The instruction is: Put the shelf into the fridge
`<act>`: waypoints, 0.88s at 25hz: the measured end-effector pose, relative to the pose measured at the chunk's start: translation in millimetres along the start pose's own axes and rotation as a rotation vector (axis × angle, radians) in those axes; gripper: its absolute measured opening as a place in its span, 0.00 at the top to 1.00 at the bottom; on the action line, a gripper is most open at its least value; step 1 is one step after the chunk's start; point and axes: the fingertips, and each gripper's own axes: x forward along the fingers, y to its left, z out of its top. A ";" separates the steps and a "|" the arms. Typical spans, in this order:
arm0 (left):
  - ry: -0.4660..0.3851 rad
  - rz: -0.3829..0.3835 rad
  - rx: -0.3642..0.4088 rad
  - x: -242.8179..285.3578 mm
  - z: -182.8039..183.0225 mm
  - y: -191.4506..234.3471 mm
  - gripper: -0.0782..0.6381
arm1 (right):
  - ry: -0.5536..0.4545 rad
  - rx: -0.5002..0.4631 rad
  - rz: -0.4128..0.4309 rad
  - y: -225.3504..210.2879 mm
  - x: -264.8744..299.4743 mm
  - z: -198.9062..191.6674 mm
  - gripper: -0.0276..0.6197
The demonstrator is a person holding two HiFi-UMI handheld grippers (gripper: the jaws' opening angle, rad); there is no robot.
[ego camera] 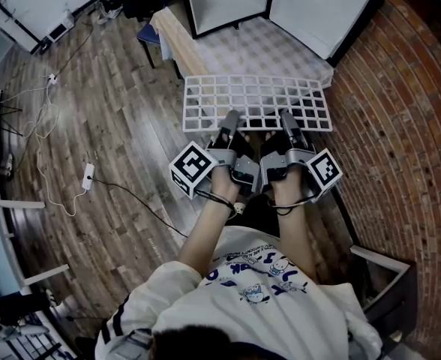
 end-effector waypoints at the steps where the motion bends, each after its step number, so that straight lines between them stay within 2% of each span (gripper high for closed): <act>1: 0.002 0.001 -0.001 0.9 0.5 0.8 0.84 | -0.001 0.000 0.000 -0.4 0.8 0.0 0.89; 8: -0.004 0.003 -0.004 15.0 3.6 4.3 0.84 | 0.006 -0.001 -0.005 -3.2 14.9 6.2 0.89; 19: -0.056 0.020 -0.017 92.2 20.5 13.4 0.84 | 0.059 -0.007 -0.023 -5.6 95.4 38.7 0.89; 22: -0.076 0.024 -0.022 122.5 22.7 1.4 0.84 | 0.078 -0.009 -0.029 9.4 123.7 55.0 0.89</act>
